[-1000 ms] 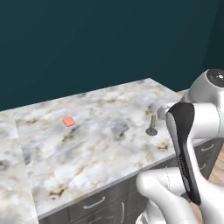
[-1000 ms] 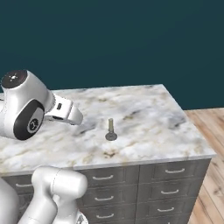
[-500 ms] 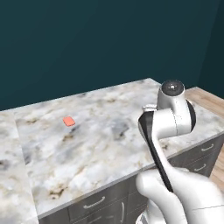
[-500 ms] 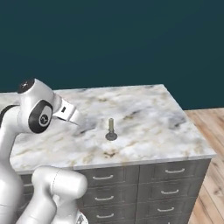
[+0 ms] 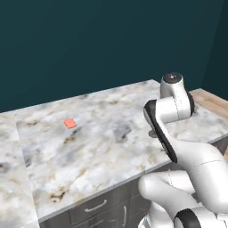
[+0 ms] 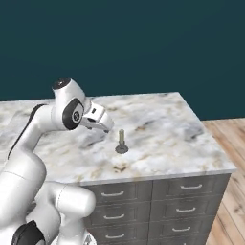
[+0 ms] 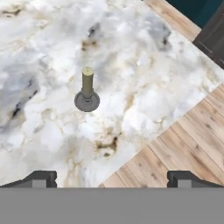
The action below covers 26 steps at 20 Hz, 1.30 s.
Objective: Pick the candle and candle from the dining table and place them in the open cabinet. Close the cabinet after placing the objects.
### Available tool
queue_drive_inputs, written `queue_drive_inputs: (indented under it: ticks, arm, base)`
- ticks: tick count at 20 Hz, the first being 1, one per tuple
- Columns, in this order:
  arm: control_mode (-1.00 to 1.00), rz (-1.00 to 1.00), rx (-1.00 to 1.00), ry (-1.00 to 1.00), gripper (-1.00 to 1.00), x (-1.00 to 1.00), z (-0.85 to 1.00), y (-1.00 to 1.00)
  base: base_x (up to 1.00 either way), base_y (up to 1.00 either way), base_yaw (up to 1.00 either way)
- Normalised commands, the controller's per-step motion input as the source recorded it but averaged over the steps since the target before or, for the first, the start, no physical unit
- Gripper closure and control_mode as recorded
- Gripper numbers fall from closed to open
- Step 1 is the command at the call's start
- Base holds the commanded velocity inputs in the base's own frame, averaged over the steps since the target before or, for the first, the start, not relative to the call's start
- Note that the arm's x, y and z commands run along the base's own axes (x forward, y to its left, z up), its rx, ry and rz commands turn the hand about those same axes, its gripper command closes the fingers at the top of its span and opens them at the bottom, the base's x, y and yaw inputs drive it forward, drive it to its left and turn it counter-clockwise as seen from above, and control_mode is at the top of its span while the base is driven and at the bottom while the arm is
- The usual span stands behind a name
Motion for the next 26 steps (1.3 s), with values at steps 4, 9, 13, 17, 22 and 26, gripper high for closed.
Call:
queue_drive_inputs:
  ticks: [4, 9, 13, 17, 22, 26]
  arm:
    - [-1.00, 0.14, 0.00, 0.19, -1.00, 0.09, -0.19, -0.10]
    - [-1.00, 0.04, 0.04, 0.04, -1.00, 0.00, -0.54, 0.00]
    - [-1.00, 0.00, 0.12, -0.05, -1.00, 0.00, -0.61, 0.00]
    - [-1.00, 0.00, 0.12, -0.25, -1.00, 0.00, -0.43, 0.00]
    - [-1.00, 0.00, 0.04, -0.35, -1.00, 0.00, 0.00, 0.00]
    - [-1.00, 0.00, 0.00, -0.25, -1.00, 0.11, -0.06, 0.00]
  base:
    - [0.00, 0.00, 0.00]
    - [0.00, 0.00, 0.00]
    - [0.00, 0.00, 0.00]
    - [0.00, 0.00, 0.00]
    - [0.00, 0.00, 0.00]
    - [0.00, 0.00, 0.00]
